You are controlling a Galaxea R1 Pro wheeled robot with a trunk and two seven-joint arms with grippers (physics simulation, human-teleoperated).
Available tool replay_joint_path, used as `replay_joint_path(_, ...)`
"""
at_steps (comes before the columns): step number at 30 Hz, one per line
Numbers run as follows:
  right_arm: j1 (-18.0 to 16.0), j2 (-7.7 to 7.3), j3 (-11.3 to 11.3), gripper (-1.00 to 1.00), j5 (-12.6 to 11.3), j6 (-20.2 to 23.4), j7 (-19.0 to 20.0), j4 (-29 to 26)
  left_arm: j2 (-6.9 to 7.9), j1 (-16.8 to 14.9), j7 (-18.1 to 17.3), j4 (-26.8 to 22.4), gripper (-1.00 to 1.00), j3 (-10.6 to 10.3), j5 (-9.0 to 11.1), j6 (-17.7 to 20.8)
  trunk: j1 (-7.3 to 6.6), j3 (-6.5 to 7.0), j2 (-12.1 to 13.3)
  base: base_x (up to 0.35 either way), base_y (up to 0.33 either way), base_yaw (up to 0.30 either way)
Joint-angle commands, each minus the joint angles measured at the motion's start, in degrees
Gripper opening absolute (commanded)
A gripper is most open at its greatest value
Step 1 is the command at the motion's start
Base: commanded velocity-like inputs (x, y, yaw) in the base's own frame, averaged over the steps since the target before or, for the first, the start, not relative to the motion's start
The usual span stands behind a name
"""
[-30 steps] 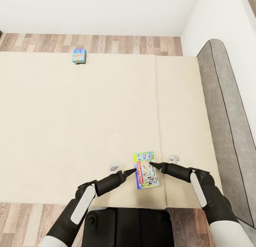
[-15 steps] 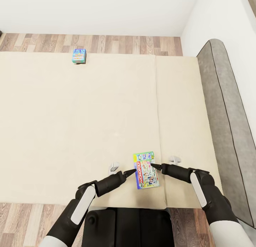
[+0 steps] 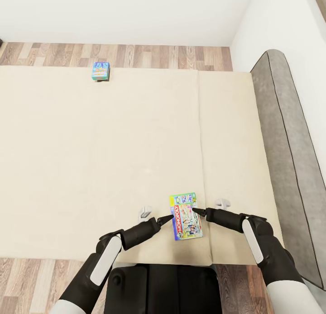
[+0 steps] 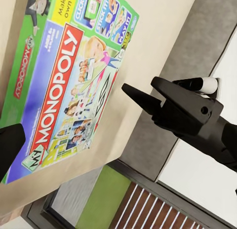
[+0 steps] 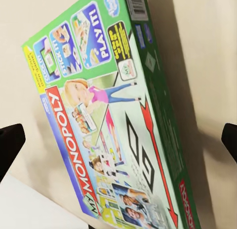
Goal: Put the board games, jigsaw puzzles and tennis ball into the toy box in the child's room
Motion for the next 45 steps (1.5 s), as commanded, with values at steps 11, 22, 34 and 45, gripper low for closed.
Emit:
replay_joint_path(11, 0.0, 0.01, -0.1, 1.00, -0.1, 0.3, 0.1, 0.0, -0.02, 0.0, 0.0, 0.0, 1.00, 0.1, 0.3, 0.4, 0.02, -0.03, 0.0, 0.000, 0.000, 0.000)
replay_joint_path(22, 0.0, 0.00, -0.1, 1.00, -0.1, -1.9, 2.4, 0.4, 0.30, 0.0, 0.0, 1.0, 1.00, 0.1, 0.4, 0.4, 0.02, -0.03, 0.0, 0.000, 0.000, 0.000)
replay_joint_path(34, 0.0, -0.01, -0.1, 1.00, 0.0, -3.4, 6.3, 0.5, 0.53, 0.0, -0.1, 1.5, 1.00, 0.0, 0.5, 0.4, 0.02, -0.03, 0.0, 0.000, 0.000, 0.000)
replay_joint_path(45, 0.0, -0.01, 0.0, 1.00, 0.0, -3.6, 7.2, 0.5, 0.57, 0.0, -0.1, 1.6, 1.00, 0.0, 0.5, 0.4, 0.02, -0.03, 0.0, 0.000, 0.053, 0.000)
